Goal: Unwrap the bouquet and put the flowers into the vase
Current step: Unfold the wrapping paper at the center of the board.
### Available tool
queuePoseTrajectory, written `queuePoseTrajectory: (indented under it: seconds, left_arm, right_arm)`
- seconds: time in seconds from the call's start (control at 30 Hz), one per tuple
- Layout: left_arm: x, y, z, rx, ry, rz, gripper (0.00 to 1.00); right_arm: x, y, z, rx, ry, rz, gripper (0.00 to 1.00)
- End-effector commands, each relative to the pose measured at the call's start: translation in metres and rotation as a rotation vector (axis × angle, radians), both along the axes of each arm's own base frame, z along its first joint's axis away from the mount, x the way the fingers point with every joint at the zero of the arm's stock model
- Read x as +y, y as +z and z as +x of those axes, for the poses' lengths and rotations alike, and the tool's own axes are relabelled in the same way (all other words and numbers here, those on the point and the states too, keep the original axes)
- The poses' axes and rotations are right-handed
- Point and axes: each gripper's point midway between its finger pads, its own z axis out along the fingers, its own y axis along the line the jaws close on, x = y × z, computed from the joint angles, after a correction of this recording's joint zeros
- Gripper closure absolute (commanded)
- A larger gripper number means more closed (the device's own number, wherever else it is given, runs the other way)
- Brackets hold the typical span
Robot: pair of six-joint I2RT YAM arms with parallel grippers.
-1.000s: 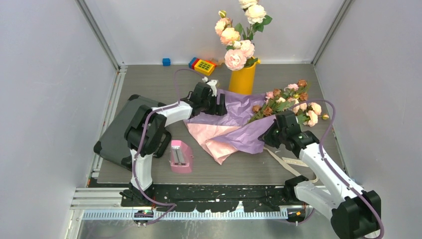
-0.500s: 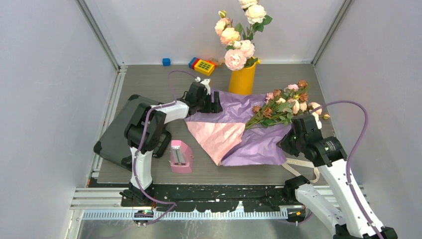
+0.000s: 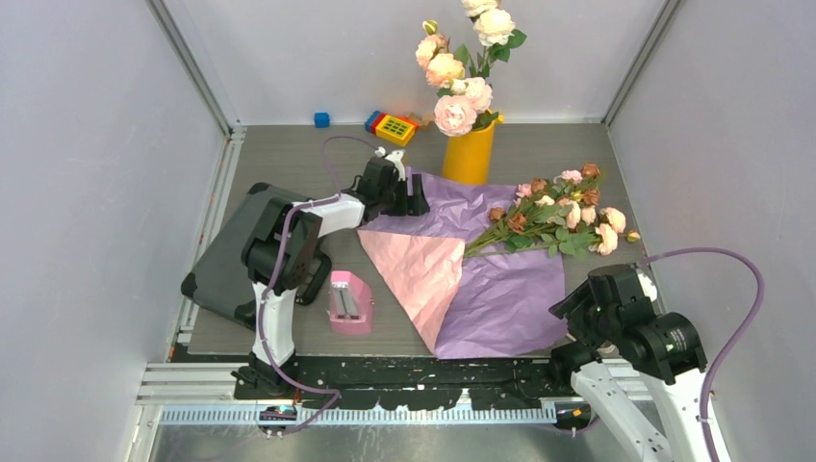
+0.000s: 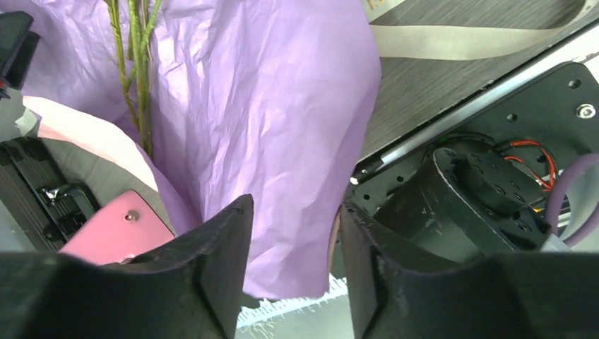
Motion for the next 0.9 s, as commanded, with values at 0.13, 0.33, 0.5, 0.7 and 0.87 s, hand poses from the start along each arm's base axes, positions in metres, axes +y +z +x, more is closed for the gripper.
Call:
queuePoseTrajectory:
  seconds: [0.13,0.33,0.5,0.7,0.87]
  left_arm:
    - [0.000,0.085,0.015,-0.192,-0.055,-0.010,0.21]
    - [0.008,0.138,0.005,-0.266,-0.072,0.003,0.20]
    - [0.007,0.171,-0.020,-0.279,-0.094,-0.039,0.20]
    - [0.001,0.168,-0.066,-0.220,-0.137,-0.060,0.20]
    - [0.000,0.145,-0.095,-0.122,-0.154,-0.101,0.20]
  right_arm:
    - [-0.009,0.042,0.012,-0.121,-0.006,-0.039,0.35]
    - [-0.009,0.076,0.038,-0.166,0.090,-0.133,0.36]
    - [0.015,0.080,0.064,-0.181,0.205,-0.098,0.41]
    - [0.062,0.047,0.093,-0.166,0.331,0.059,0.44]
    - [0.091,0.007,0.112,-0.109,0.406,0.158,0.45]
